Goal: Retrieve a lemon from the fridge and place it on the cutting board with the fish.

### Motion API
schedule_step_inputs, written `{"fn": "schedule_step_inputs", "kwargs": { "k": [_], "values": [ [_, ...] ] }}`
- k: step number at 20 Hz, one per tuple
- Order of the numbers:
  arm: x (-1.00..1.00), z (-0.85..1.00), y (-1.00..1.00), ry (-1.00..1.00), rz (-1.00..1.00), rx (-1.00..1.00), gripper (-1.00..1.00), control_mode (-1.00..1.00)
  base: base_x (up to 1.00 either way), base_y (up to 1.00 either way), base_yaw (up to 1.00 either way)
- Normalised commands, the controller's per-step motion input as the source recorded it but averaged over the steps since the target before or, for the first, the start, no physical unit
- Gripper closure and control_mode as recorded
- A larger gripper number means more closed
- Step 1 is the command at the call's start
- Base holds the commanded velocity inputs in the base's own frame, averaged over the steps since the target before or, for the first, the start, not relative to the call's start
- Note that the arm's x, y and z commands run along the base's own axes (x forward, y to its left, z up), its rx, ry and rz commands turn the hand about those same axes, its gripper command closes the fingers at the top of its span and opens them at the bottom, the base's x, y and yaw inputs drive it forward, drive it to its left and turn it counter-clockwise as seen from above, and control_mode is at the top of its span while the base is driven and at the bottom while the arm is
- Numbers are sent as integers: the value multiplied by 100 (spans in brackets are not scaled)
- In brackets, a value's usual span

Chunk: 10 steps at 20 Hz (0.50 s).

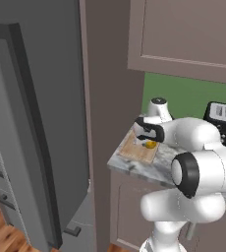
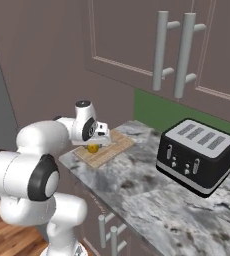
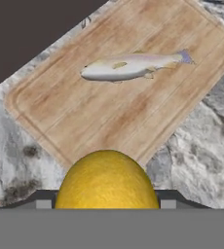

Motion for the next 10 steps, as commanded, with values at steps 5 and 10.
{"fn": "schedule_step_inputs", "kwargs": {
  "k": [5, 10],
  "values": [
    [40, -39, 0, 4, 0, -1, 100, -100, 0, 0, 0],
    [39, -32, 0, 5, 0, 0, 100, -100, 0, 0, 0]
  ]
}}
